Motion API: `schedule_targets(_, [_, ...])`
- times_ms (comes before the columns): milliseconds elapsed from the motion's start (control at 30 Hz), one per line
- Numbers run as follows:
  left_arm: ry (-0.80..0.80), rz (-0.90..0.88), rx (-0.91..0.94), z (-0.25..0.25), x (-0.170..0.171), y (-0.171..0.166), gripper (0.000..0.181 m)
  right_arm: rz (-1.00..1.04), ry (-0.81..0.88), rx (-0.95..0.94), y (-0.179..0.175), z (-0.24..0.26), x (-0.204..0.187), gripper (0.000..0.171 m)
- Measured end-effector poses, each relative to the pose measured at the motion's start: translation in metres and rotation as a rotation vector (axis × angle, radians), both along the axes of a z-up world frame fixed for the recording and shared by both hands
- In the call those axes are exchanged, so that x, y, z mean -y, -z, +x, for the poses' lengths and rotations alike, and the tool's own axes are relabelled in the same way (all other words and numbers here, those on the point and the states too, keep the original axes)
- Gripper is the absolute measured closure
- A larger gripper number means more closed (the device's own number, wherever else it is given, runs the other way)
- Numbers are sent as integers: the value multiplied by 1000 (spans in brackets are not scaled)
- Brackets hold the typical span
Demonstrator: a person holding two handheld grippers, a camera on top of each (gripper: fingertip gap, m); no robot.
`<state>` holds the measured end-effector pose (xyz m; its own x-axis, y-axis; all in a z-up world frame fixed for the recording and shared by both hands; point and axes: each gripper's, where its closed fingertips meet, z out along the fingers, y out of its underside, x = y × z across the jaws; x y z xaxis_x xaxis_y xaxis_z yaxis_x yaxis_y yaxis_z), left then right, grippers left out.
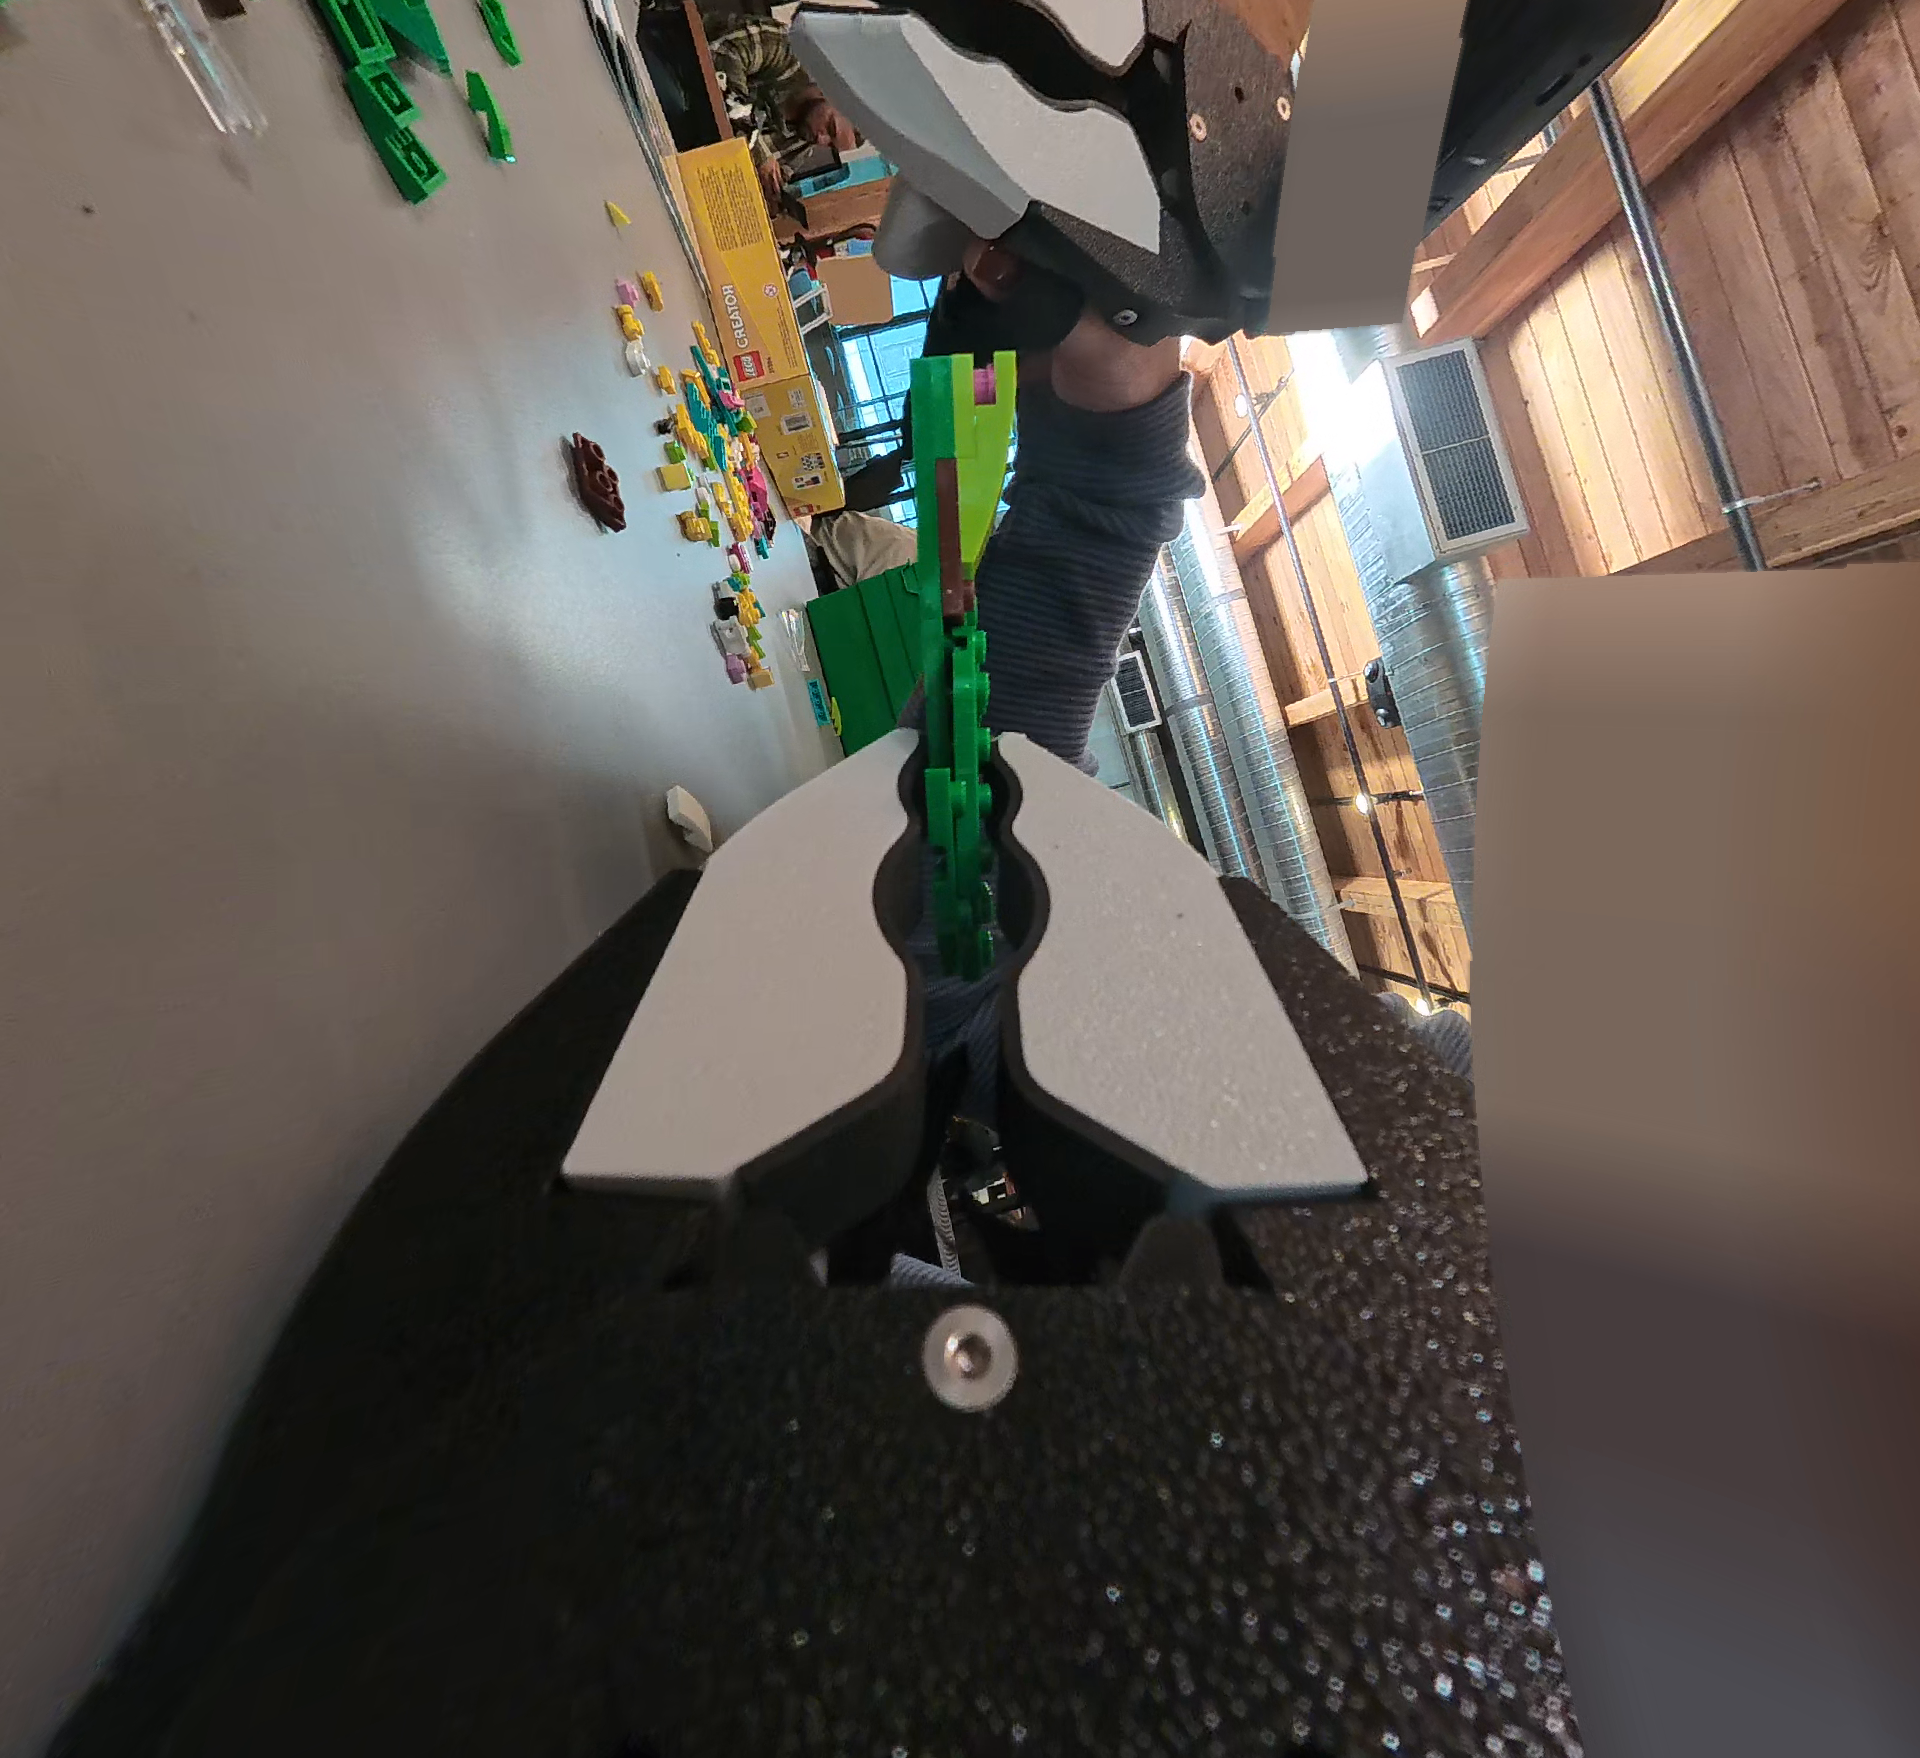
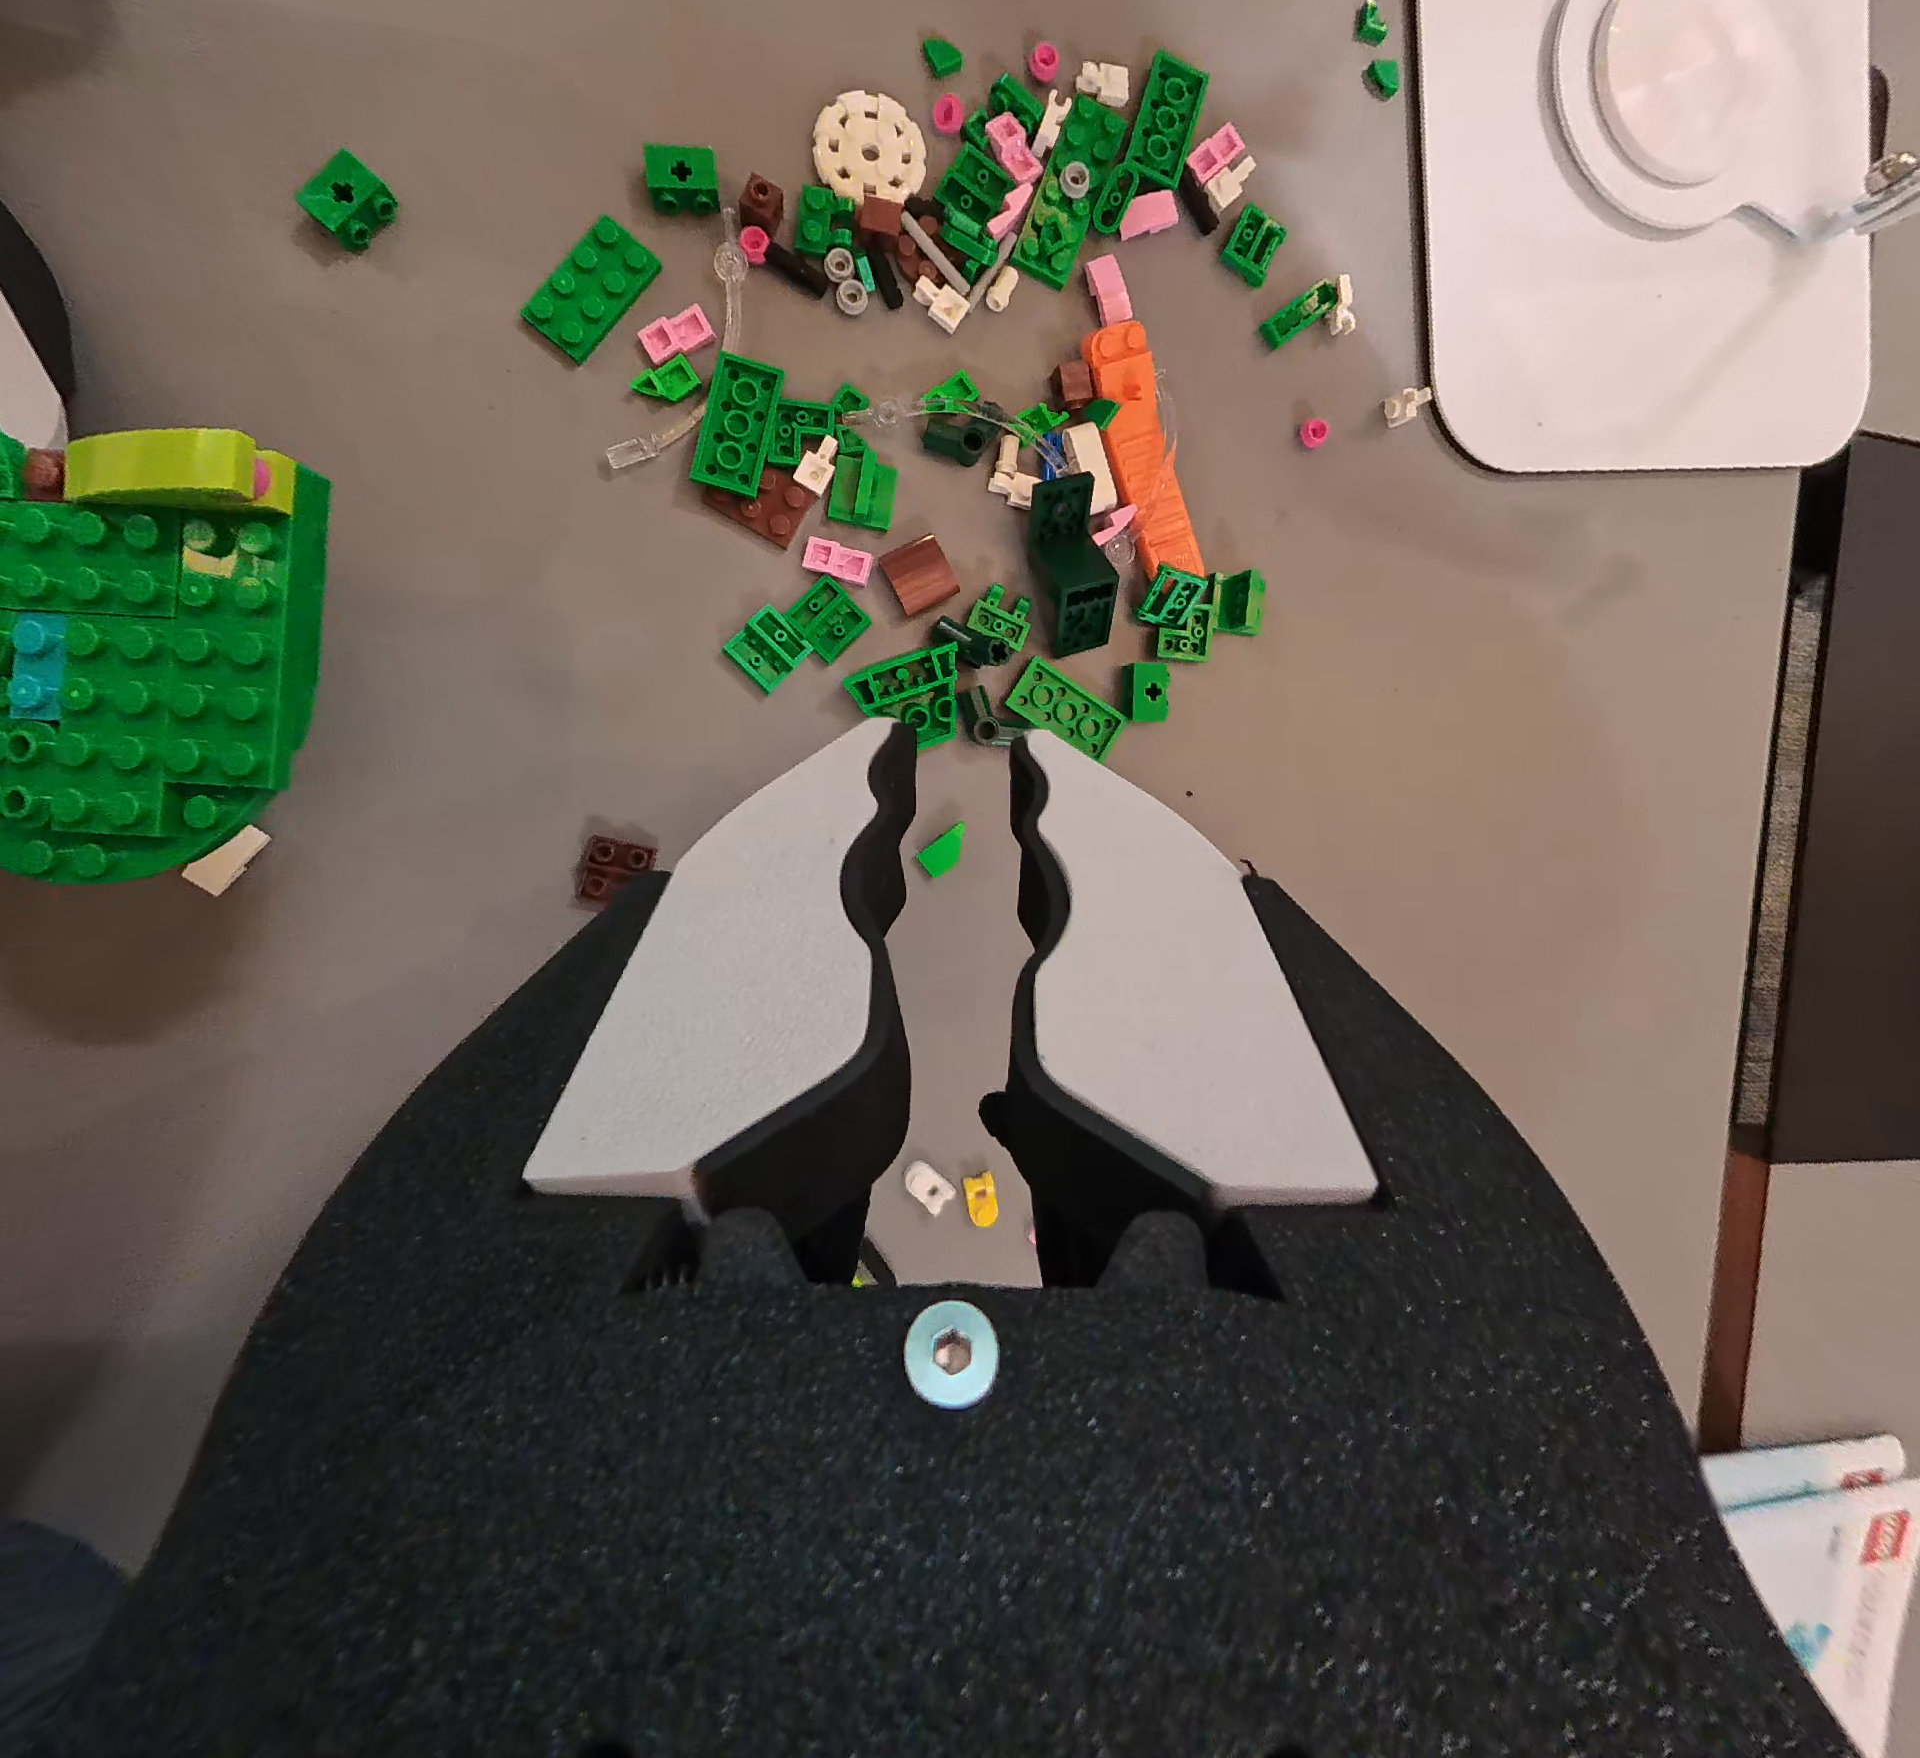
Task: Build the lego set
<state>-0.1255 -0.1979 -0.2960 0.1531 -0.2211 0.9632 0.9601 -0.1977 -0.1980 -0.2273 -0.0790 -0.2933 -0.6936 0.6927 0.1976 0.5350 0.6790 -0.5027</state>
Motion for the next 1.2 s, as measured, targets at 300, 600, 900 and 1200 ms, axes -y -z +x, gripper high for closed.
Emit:
schedule_targets(300, [-3, 5, 3, -1, 0, -1, 173, 12, -12, -29, -4, -1, 1, 159])
schedule_targets(600, [-1, 8, 5, -1, 0, -1, 173, 25, -5, -24, -2, -1, -2, 159])
schedule_targets(900, [-1, 8, 3, -1, 0, -1, 173, 34, -12, -46, -5, -2, -1, 160])
schedule_targets(1200, [-2, 4, -1, -1, 0, 0, 173, 49, 131, -119, -41, 26, -37, 159])
